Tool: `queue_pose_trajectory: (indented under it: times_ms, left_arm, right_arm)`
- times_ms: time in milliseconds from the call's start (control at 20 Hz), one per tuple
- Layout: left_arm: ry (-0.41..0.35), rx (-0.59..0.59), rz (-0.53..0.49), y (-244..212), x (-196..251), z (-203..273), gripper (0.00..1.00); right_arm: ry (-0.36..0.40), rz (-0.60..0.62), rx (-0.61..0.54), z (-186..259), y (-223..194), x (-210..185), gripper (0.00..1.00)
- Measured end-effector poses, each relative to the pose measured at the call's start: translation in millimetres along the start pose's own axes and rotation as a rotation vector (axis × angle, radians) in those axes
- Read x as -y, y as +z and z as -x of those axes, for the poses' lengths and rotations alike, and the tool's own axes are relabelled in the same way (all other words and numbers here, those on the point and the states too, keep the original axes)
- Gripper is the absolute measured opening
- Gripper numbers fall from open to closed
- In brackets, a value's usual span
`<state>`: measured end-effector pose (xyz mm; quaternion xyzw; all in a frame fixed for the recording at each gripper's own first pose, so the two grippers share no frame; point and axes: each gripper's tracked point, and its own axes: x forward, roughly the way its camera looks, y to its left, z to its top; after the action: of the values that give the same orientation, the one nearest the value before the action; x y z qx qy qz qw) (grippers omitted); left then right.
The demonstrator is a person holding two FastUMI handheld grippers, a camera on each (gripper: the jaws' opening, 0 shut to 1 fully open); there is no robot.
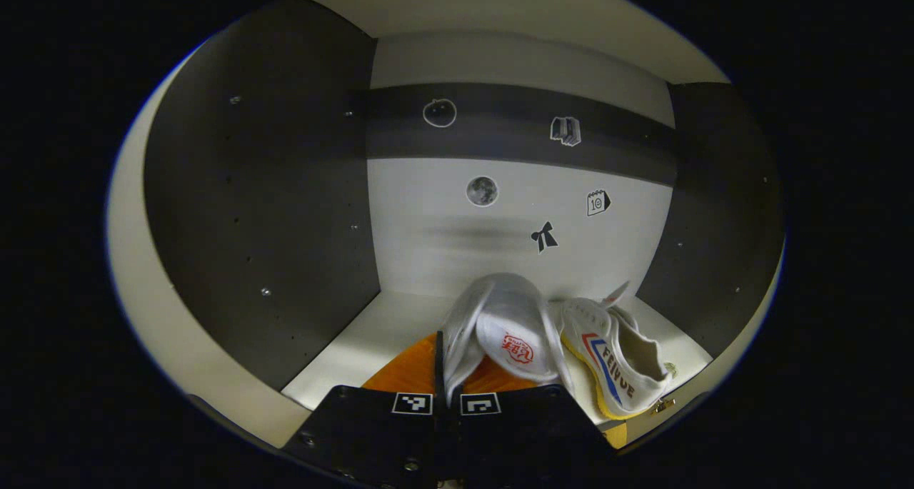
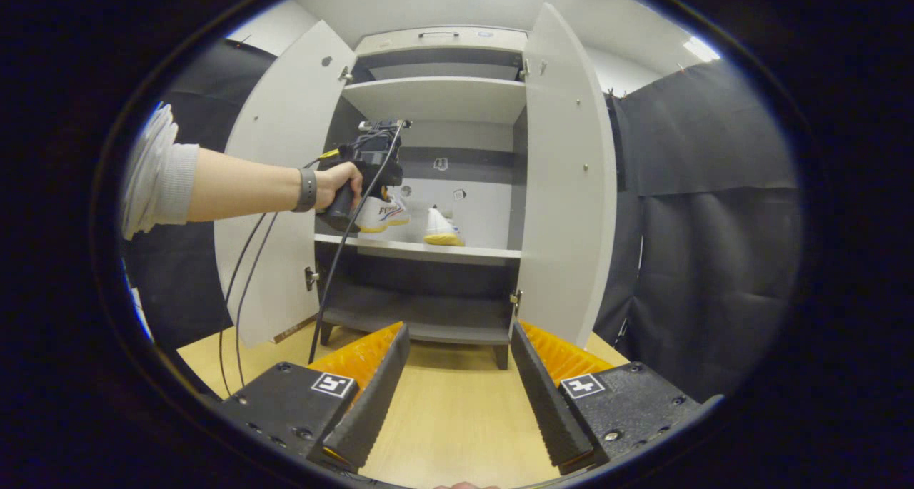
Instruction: Grab one shoe with the right hand and put it into the shoe cabinet, grab the other shoe with the left hand and put it into the shoe cabinet; then close the right door with the right hand and the left door with the left hand.
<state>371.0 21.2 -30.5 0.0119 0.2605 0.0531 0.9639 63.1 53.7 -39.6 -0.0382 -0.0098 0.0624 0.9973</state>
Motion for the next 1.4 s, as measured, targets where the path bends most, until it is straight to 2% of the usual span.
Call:
queue_pose_trajectory:
  times_ms: [150,400,450,500,550,600,650,700,750,800,850,900,950,1050,1250,1300,1350,1400]
  left_arm:
    - [-0.006,-0.092,0.043,-14,8,-19,0.0]
    - [0.033,-0.192,0.104,-30,6,-28,0.0]
    - [0.019,-0.209,0.12,-33,10,-27,0.12]
    - [-0.001,-0.199,0.125,-30,14,-29,0.02]
    - [0.006,-0.188,0.112,-28,11,-29,0.2]
    - [0.008,-0.187,0.102,-30,9,-27,0.29]
    - [0.008,-0.181,0.078,-29,7,-24,0.49]
    - [0.005,-0.174,0.055,-28,5,-21,0.38]
    - [-0.002,-0.157,0.04,-24,4,-16,0.54]
    - [-0.026,-0.143,0.03,-21,6,-11,0.54]
    - [-0.038,-0.113,0.016,-16,6,-4,0.45]
    - [-0.059,-0.086,0.008,-13,7,3,0.57]
    - [-0.079,-0.045,0.0,-4,9,11,0.45]
    - [-0.106,0.066,-0.011,17,5,31,0.46]
    - [-0.23,0.263,-0.023,41,8,99,0.45]
    - [-0.238,0.309,-0.035,40,3,116,0.58]
    - [-0.242,0.342,-0.049,36,-3,134,0.45]
    - [-0.238,0.374,-0.054,29,-8,146,0.46]
  right_arm:
    - [-0.036,0.003,-0.012,-2,-1,12,0.9]
    - [-0.087,0.0,-0.021,-1,-6,29,0.9]
    - [-0.092,0.001,-0.027,0,-9,31,0.9]
    - [-0.096,-0.005,-0.028,0,-9,32,0.9]
    - [-0.096,-0.015,-0.029,0,-10,32,0.9]
    - [-0.092,-0.027,-0.033,-1,-11,30,0.9]
    - [-0.086,-0.037,-0.038,-1,-13,29,0.9]
    - [-0.083,-0.04,-0.039,-1,-13,27,0.9]
    - [-0.081,-0.041,-0.036,-1,-13,27,0.9]
    - [-0.079,-0.039,-0.033,-1,-12,26,0.9]
    - [-0.075,-0.036,-0.031,-1,-11,23,0.9]
    - [-0.07,-0.034,-0.032,-2,-10,22,0.9]
    - [-0.063,-0.032,-0.028,-2,-8,19,0.9]
    - [-0.056,-0.029,-0.008,-1,-1,16,0.9]
    - [-0.028,-0.029,0.008,2,6,7,0.9]
    - [-0.02,-0.027,0.013,3,8,4,0.9]
    - [-0.014,-0.024,0.017,5,9,2,0.9]
    - [-0.007,-0.023,0.023,7,11,0,0.9]
